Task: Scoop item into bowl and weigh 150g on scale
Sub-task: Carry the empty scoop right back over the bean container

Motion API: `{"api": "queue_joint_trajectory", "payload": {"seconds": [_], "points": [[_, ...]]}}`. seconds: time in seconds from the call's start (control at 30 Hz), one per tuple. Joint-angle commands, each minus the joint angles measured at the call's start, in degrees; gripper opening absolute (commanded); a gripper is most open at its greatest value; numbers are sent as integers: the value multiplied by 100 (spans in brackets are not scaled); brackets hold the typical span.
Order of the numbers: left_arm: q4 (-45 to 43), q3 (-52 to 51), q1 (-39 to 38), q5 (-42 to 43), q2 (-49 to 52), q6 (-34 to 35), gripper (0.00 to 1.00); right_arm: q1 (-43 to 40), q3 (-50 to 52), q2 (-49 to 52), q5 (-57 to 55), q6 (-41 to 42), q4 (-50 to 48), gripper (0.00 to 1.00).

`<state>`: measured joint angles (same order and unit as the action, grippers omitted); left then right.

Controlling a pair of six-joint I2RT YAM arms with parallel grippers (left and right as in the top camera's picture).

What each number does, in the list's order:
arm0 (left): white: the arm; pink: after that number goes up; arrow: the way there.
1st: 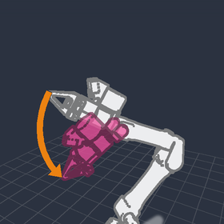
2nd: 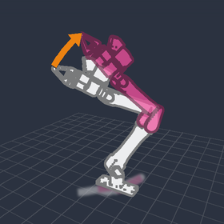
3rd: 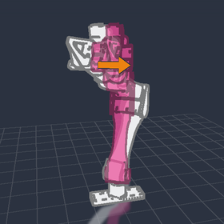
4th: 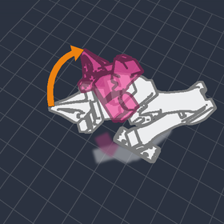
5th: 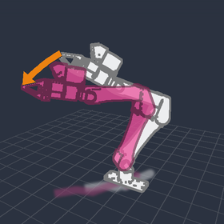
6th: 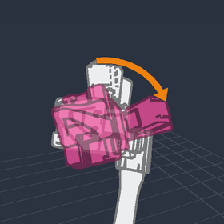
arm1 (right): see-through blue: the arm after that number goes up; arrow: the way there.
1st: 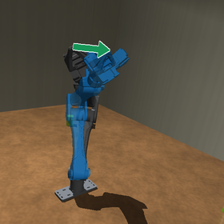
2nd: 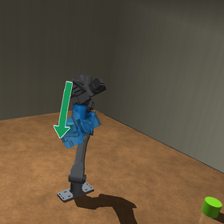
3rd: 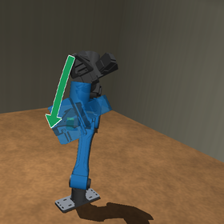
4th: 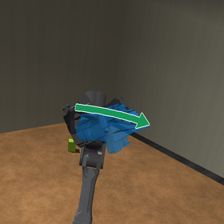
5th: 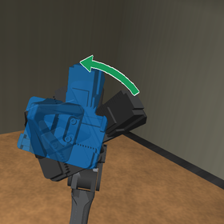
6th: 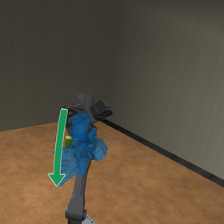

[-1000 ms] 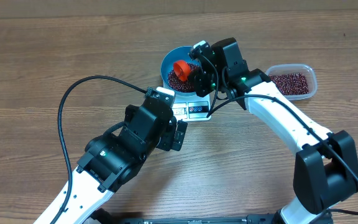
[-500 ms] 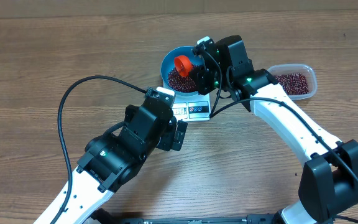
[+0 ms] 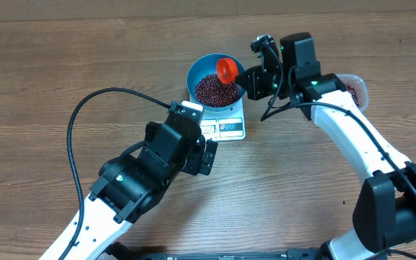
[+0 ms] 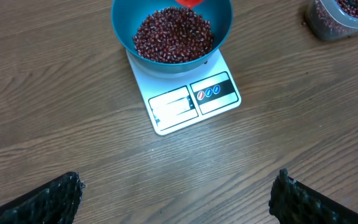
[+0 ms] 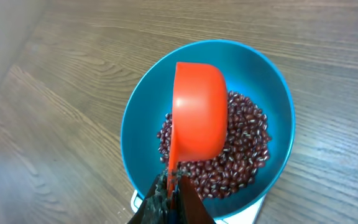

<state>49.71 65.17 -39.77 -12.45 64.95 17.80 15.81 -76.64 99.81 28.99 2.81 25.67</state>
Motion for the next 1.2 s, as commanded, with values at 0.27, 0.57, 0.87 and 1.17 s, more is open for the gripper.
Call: {"api": "queue_joint_trajectory", "payload": {"seconds": [0.27, 0.57, 0.87, 1.17], "points": [[-22, -9, 0, 28, 31, -107, 100, -111, -35, -387, 330, 44, 254, 4], [-22, -9, 0, 28, 31, -107, 100, -627, -35, -1108, 321, -9, 984, 4], [-22, -9, 0, 28, 31, -109, 99, -1569, -35, -1314, -105, -289, 1982, 4], [-22, -9, 0, 28, 31, -107, 100, -2924, -35, -1314, -107, -330, 2688, 4]]}}
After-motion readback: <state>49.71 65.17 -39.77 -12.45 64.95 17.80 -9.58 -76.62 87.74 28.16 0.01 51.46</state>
